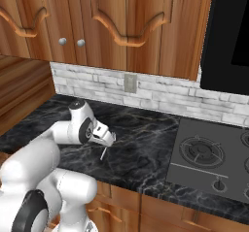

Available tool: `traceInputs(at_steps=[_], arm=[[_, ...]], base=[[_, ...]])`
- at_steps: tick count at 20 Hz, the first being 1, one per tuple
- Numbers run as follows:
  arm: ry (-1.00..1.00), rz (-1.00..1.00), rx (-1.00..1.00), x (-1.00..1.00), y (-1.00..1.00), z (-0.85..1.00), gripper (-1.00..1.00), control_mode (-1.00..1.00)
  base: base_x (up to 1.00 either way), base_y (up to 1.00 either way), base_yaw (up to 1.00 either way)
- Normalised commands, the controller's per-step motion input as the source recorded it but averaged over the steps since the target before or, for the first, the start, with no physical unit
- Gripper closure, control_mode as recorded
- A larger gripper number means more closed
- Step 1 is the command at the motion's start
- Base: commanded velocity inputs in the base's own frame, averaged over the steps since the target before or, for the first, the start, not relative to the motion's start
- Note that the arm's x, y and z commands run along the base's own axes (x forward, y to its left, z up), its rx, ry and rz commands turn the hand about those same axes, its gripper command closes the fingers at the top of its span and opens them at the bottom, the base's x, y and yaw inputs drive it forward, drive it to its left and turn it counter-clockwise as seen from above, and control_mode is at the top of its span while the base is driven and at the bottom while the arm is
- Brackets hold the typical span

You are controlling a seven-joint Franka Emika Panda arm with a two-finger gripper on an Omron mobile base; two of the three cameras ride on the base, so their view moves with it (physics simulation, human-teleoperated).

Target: Take the fork and place it on the left side of the plate. Then take the spoon and place it on the right side of the plate. Make sure they're directly next to the plate.

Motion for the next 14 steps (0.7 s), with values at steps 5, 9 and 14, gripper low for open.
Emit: traceInputs(at_steps=[5,9,14], arm=[[0.09,0.01,-0.06,0.50,0.00,-0.48,-1.00,-1.00],[0.04,0.01,-0.03,0.41,-0.04,-0.39,-1.00,-1.00],[0.00,0.00,0.00,0.34,-0.15,-0.26,-1.00,-1.00]], base=[[0.00,0.00,0.00],[0.00,0.00,0.00],[0.00,0.00,0.00]])
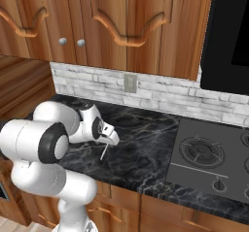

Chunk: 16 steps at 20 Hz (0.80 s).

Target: Take the fork and place it on the left side of the plate. Then take the spoon and place it on the right side of the plate. Make sure they're directly next to the plate.

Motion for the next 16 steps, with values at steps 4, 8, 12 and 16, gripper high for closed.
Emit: traceInputs(at_steps=[4,8,12,16], arm=[[0.00,0.00,0.00,0.26,-0.17,-0.27,-1.00,-1.00],[0.00,0.00,0.00,0.20,-0.07,-0.30,-1.00,-1.00],[0.00,0.00,0.00,0.24,0.00,-0.29,-1.00,-1.00],[0.00,0.00,0.00,0.23,-0.01,-0.31,-1.00,-1.00]], base=[[0.00,0.00,0.00],[0.00,0.00,0.00],[0.00,0.00,0.00],[0.00,0.00,0.00]])
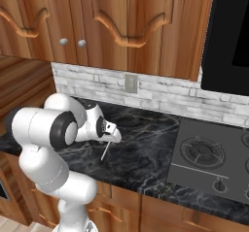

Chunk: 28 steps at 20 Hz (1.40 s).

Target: Take the fork and place it on the left side of the plate. Then take the spoon and place it on the right side of the plate. Make sure they're directly next to the plate.

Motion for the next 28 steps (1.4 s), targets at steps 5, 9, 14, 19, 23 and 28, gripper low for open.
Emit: traceInputs(at_steps=[5,9,14,19,23,28], arm=[[0.00,0.00,0.00,0.10,-0.10,-0.47,-1.00,-1.00],[0.01,0.00,0.00,0.01,-0.21,-0.63,1.00,-1.00],[0.02,0.00,0.02,0.00,-0.30,-0.74,1.00,-1.00],[0.00,0.00,0.13,0.00,-0.46,-0.77,1.00,-1.00],[0.01,-0.01,0.13,-0.03,-0.36,-0.75,1.00,-1.00],[0.00,-0.02,0.12,-0.06,-0.23,-0.47,1.00,-1.00]], base=[[0.00,0.00,0.00],[0.00,0.00,0.00],[0.00,0.00,0.00],[0.00,0.00,0.00],[0.00,0.00,0.00],[0.00,0.00,0.00]])
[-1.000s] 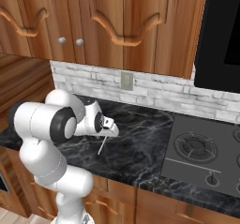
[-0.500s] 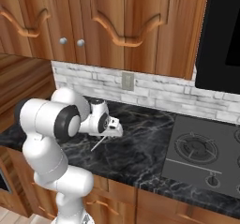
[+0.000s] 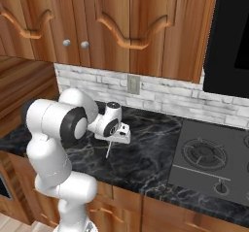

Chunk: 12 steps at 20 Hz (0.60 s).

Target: Take the fork and place it on the left side of the plate. Then take the spoon and place it on the right side of the plate. Make sure they're directly next to the plate.

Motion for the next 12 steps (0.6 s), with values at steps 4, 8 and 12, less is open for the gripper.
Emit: traceInputs(at_steps=[4,8,12], arm=[[0.00,-0.06,0.11,-0.16,-0.09,-0.09,1.00,-1.00],[-0.04,-0.10,0.13,-0.56,-0.11,0.27,1.00,-1.00],[-0.10,-0.11,0.11,-0.72,-0.04,0.71,1.00,-1.00]], base=[[0.00,0.00,0.00],[0.00,0.00,0.00],[0.00,0.00,0.00]])
